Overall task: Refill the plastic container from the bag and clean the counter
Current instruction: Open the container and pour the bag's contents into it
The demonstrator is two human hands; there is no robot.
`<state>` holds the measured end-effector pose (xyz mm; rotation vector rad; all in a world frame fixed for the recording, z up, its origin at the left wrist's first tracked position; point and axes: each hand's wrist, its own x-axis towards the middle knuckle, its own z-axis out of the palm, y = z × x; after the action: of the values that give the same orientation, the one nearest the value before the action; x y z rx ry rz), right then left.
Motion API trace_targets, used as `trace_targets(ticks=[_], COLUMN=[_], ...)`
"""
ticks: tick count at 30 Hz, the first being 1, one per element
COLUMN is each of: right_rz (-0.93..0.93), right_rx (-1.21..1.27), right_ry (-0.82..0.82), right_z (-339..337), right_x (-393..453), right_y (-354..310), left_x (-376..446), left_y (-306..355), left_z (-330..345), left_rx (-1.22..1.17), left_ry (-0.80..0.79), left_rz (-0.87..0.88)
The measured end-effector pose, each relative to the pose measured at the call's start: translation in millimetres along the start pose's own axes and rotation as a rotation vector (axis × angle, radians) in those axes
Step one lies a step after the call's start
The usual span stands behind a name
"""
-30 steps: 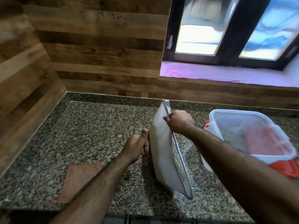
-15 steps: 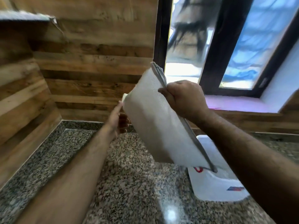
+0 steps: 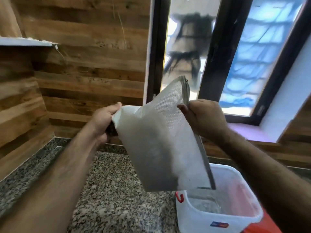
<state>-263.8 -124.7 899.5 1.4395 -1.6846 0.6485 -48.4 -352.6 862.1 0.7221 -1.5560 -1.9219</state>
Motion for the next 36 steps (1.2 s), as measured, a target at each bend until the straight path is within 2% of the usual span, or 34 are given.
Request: trace_targets(ticks=[5,12,18,27,36], right_rz=[0.054,0.134,0.190,0.279,0.369], right_rx=[0.123,0.323,0.395,0.519,0.540], right_ry=[-0.001,-0.006,-0.004,-0.071,-0.137], right_z=[-11,-2,2,12,12], right_x=[-33,-83,-117,-158,-194], right_y=[27,68,93,121,138], left_x=[-24,-49,-57,-59,-47], left_y=[21,14,17,21,15], left_z=[50,106,140,185,218], left_rx=[0.077,0.169,0.295,0.475,0.575], left_ry=[0.118,0.200,0.302,0.354,0.343], left_rz=[0.034,0.097,0.147,0.163,0.176])
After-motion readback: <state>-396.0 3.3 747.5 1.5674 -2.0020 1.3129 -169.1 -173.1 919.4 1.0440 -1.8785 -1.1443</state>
